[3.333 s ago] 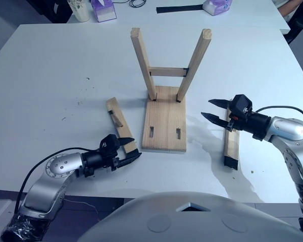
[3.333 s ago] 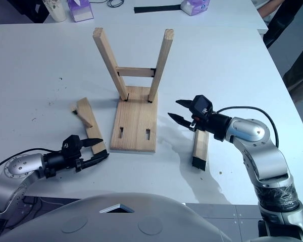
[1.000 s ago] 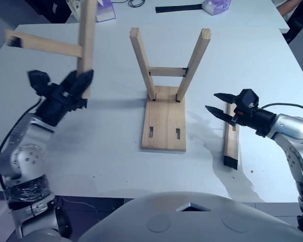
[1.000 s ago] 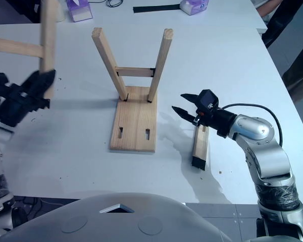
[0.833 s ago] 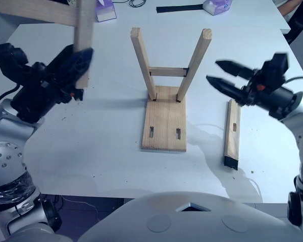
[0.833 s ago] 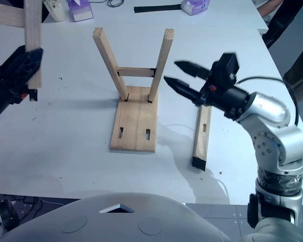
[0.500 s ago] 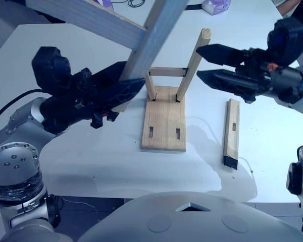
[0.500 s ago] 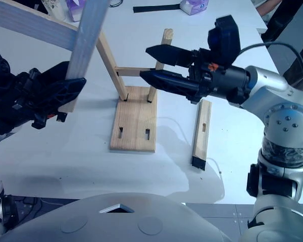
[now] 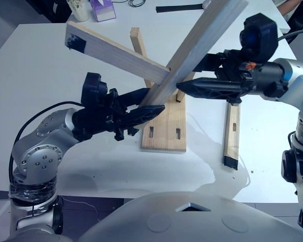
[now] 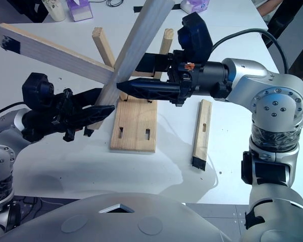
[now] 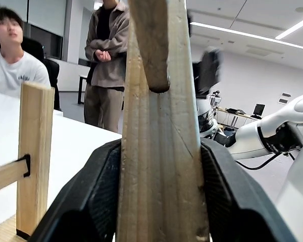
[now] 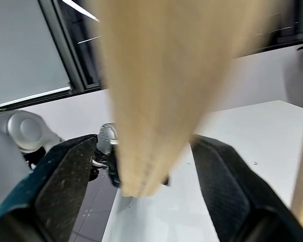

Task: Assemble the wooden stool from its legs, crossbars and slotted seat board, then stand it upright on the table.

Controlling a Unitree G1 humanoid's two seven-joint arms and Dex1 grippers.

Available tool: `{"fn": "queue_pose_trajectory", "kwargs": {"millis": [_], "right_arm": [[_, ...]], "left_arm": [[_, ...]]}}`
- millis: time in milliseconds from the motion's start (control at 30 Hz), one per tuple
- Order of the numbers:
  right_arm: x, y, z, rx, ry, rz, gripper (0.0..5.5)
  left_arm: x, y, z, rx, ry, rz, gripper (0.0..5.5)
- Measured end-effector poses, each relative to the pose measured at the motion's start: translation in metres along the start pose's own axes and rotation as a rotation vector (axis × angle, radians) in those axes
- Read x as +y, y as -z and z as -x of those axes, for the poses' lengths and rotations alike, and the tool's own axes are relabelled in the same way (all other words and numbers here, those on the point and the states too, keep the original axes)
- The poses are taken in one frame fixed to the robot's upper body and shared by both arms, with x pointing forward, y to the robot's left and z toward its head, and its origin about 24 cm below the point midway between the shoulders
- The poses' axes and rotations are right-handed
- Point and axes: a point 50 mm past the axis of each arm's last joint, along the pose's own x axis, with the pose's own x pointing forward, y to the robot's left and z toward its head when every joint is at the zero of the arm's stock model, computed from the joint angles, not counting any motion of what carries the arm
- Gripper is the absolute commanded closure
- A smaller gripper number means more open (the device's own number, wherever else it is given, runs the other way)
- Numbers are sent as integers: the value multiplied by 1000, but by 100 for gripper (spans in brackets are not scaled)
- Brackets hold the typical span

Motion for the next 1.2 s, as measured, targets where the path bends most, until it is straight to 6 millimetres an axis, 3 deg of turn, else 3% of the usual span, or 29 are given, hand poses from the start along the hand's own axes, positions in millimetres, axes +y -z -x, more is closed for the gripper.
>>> {"fn": "queue_pose_trajectory", "kwargs": {"millis": [467,733,1100,1200], "right_arm": [[-2,12,-12,103,-5,43,214],[-4,13,-11,113,0,51,335],[-4,14,-10,113,-13,47,338],[-4,16,-10,109,-10,43,347]], "left_arm": [[2,2,1,20,4,-6,348],[2,3,1,31,17,-11,348],[2,4,1,44,27,-22,348],[3,6,2,66,17,-2,283]]}}
